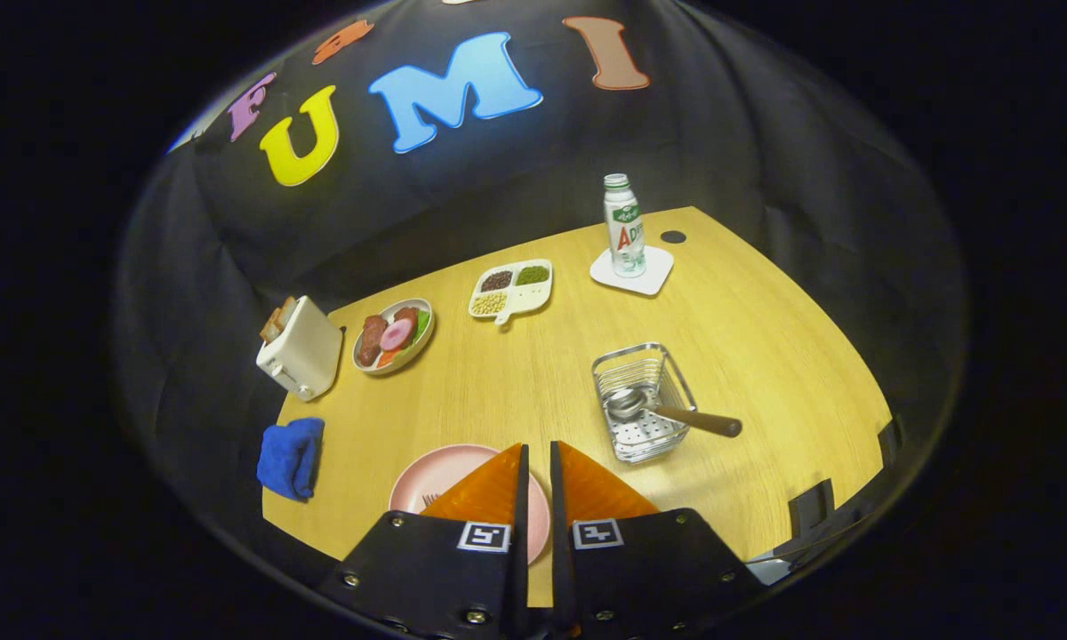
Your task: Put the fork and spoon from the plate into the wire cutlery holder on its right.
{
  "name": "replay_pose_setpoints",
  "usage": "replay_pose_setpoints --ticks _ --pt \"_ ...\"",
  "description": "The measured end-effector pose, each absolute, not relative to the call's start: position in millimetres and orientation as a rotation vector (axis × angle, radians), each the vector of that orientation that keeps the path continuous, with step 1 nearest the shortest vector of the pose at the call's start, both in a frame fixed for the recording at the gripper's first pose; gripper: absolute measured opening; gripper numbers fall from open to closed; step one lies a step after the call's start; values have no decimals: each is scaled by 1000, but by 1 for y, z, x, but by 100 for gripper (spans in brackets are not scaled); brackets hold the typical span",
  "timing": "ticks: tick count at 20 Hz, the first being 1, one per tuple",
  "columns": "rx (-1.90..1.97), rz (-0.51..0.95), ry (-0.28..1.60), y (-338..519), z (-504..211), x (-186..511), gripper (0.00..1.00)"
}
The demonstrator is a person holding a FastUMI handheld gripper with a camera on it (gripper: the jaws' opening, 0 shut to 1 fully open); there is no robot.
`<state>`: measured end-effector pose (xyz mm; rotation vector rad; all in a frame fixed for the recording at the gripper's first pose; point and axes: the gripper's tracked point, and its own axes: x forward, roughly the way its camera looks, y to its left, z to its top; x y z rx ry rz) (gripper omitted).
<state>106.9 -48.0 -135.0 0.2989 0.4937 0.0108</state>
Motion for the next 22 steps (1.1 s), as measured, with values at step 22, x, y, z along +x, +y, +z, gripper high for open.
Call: replay_pose_setpoints --ticks 22 --pt "157 260 846 106 -272 71 11"
